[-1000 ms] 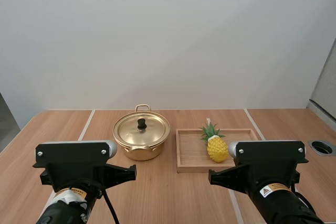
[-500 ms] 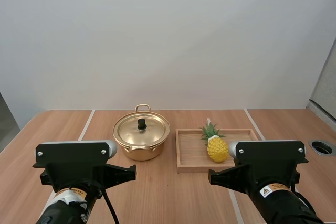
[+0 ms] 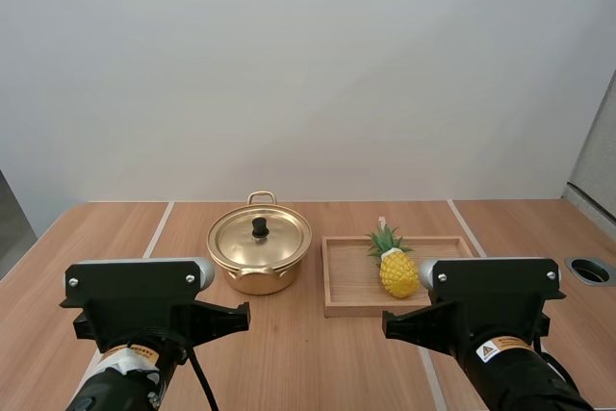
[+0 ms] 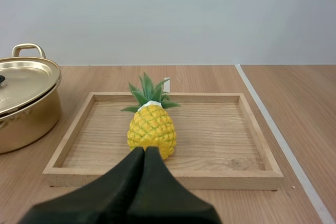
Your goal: Open the pot, put the pineapple inside, and close it
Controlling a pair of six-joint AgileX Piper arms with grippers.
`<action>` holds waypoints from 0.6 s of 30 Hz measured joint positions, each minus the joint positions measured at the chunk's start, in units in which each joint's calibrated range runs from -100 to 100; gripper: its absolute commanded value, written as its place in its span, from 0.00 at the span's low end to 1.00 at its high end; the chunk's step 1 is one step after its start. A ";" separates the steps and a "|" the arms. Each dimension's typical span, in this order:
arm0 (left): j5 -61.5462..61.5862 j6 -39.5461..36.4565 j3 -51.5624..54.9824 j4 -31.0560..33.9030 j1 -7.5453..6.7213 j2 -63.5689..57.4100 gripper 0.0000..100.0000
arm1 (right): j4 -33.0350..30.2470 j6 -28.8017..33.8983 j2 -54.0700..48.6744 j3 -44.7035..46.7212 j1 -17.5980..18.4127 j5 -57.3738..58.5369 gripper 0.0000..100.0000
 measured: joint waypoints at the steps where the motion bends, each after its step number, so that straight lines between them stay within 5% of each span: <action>1: 0.00 0.00 0.00 0.00 0.00 0.00 0.00 | 0.00 0.00 0.00 0.00 0.00 0.00 0.00; 6: 0.00 0.09 0.00 0.32 0.00 0.00 0.00 | 0.00 0.00 0.00 0.00 0.00 0.00 0.00; 11: -5.98 2.25 0.00 8.58 0.00 0.00 0.00 | -2.86 0.00 0.00 0.00 0.00 -3.25 0.00; 17: -7.69 2.71 -5.01 10.94 0.00 0.00 0.16 | -5.27 0.00 0.00 0.00 0.00 -7.79 0.00; 18: -8.38 2.65 -6.85 11.31 0.00 -0.10 0.18 | -5.30 0.00 0.00 0.00 0.00 -8.28 0.09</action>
